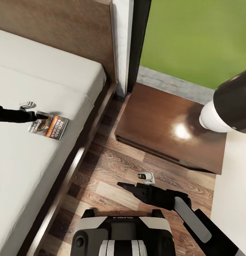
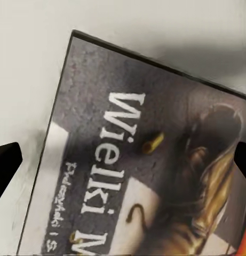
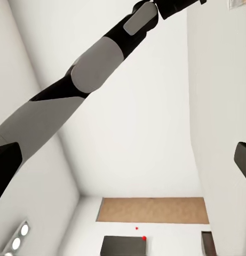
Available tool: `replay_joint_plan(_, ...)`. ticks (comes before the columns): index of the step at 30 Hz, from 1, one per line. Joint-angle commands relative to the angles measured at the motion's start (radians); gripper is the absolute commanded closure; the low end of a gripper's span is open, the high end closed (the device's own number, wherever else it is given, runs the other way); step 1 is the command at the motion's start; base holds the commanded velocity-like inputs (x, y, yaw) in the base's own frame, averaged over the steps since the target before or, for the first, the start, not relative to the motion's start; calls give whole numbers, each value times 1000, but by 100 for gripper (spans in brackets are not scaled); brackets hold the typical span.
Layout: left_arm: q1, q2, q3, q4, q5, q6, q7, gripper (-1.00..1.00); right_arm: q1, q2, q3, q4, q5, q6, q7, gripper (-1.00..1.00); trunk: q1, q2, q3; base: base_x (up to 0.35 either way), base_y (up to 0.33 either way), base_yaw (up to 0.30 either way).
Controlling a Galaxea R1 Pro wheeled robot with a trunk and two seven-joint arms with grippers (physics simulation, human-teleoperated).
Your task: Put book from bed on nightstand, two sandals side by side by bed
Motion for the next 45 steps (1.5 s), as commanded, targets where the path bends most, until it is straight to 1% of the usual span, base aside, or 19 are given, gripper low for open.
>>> replay_joint_plan(1, 5, 0, -14, 0, 10, 28, -3, -100, -1, -1, 2, 0, -9, 7, -2, -100, 0, 0, -1, 0, -93, 0)
replay_joint_plan(45, 5, 6, -12, 0, 10, 20, -16, -100, -1, -1, 0, 5, -7, 7, -2, -100, 0, 0, -1, 0, -8, 0)
